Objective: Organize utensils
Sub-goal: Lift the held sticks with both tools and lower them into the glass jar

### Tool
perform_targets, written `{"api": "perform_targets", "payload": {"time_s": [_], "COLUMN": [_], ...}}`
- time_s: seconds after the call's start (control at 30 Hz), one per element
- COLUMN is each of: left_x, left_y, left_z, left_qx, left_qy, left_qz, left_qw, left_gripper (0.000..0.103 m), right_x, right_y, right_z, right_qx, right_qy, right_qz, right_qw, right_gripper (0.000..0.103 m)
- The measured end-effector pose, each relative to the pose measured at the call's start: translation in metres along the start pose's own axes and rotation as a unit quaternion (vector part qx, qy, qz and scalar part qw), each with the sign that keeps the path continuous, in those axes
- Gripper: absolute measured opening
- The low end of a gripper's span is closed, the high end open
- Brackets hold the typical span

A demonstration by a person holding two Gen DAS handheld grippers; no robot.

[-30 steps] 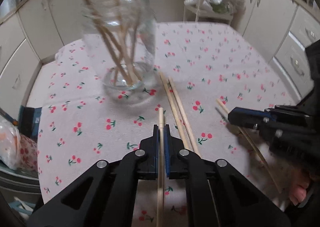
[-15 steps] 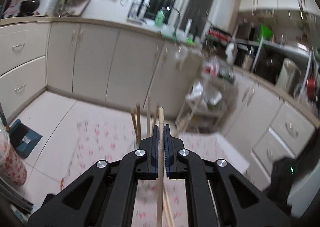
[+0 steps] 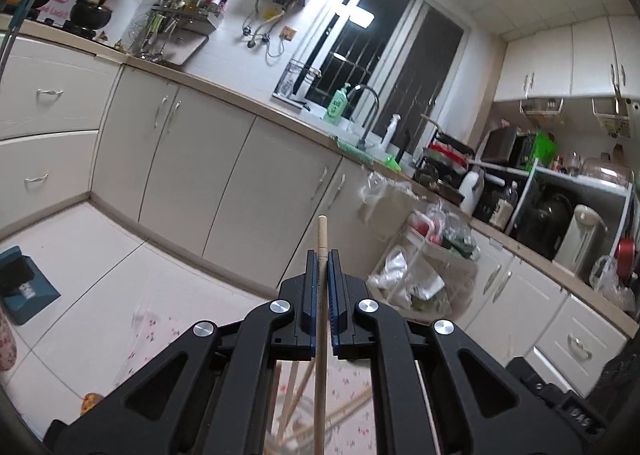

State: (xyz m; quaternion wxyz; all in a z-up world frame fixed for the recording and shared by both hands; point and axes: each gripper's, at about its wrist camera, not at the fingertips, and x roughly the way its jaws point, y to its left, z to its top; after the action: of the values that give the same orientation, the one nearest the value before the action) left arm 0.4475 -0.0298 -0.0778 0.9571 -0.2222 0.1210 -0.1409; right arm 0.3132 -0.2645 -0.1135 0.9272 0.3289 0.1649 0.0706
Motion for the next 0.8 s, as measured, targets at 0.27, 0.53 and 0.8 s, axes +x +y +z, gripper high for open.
{"api": "perform_targets", "payload": {"time_s": [0.27, 0.53, 0.8], "left_x": [0.020, 0.033, 0.039], "left_y": [0.012, 0.018, 0.012], "left_z": [0.000, -0.005, -0.016], "left_qx": [-0.022, -0.029, -0.012], "left_qy": [-0.049, -0.080, -0.090], "left_qz": [0.033, 0.050, 0.058], "left_qw": [0.9980, 0.9952, 0.9942], "left_gripper": [0.005, 0.005, 0.005], "right_x": [0.018, 0.039, 0.048], "right_y": [0.016, 0.027, 0.028], "right_z": [0.002, -0.003, -0.007], "right_qx": [-0.020, -0.025, -0.028], "right_qy": [-0.052, -0.065, -0.076], "right_qz": [-0.010, -0.001, -0.002], "right_qw": [0.998, 0.998, 0.997], "right_gripper": [0.006, 0.006, 0.006]}}
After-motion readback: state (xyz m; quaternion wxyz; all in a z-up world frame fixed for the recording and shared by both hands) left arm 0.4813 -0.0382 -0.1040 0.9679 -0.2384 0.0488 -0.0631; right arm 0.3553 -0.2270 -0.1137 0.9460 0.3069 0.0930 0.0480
